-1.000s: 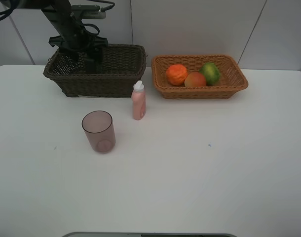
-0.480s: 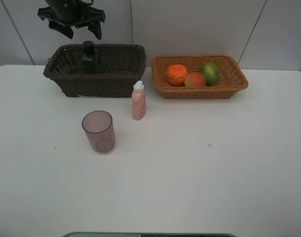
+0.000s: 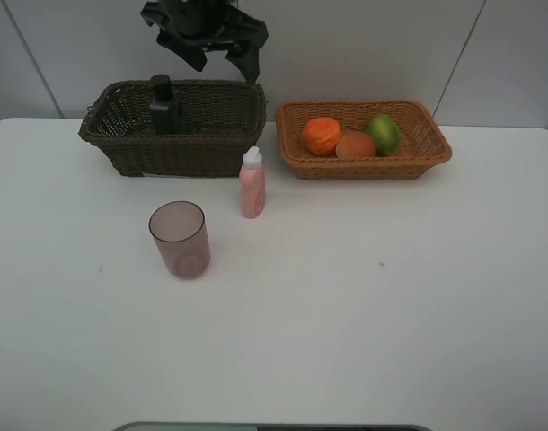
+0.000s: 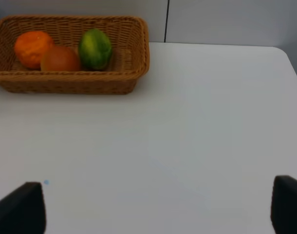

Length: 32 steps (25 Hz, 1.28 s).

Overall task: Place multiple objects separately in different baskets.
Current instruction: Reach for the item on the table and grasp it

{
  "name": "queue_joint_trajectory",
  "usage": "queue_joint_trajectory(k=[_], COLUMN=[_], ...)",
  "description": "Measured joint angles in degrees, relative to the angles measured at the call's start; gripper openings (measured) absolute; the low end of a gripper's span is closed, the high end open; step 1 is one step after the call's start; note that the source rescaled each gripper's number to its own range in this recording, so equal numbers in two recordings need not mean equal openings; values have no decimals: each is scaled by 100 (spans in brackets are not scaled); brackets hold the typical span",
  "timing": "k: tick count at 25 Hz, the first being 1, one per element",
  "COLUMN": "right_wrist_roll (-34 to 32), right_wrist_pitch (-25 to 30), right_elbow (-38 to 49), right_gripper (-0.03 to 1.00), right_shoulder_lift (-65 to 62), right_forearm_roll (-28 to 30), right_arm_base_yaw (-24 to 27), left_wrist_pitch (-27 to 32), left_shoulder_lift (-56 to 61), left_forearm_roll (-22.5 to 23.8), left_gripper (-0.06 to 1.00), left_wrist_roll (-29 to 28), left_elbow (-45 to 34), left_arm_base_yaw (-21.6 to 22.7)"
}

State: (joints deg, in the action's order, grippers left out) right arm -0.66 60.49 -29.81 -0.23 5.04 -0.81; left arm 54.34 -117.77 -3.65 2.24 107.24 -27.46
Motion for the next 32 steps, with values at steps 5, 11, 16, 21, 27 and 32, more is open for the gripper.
queue_joint_trajectory(k=[5, 11, 16, 21, 27, 32], right_wrist_roll=[0, 0, 0, 0, 0, 0], right_wrist_pitch=[0, 0, 0, 0, 0, 0], right_elbow=[0, 0, 0, 0, 0, 0], right_gripper=[93, 93, 93, 93, 93, 93], right_shoulder_lift=[0, 0, 0, 0, 0, 0], right_forearm_roll=[0, 0, 0, -4, -4, -4], right_arm_base_yaw=[0, 0, 0, 0, 0, 0], left_wrist_pitch=[188, 532, 745, 953, 932, 913], left_shoulder_lift=[-76, -468, -706, -744, -808, -1098], left_forearm_roll=[-38, -27, 33, 115, 140, 365], left_gripper=[100, 100, 100, 100, 100, 100], left_wrist_roll=[-2, -378, -707, -750, -807, -1100], left_elbow=[17, 26, 26, 26, 31, 32], left_arm_base_yaw=[-474, -753, -817, -817, -817, -817])
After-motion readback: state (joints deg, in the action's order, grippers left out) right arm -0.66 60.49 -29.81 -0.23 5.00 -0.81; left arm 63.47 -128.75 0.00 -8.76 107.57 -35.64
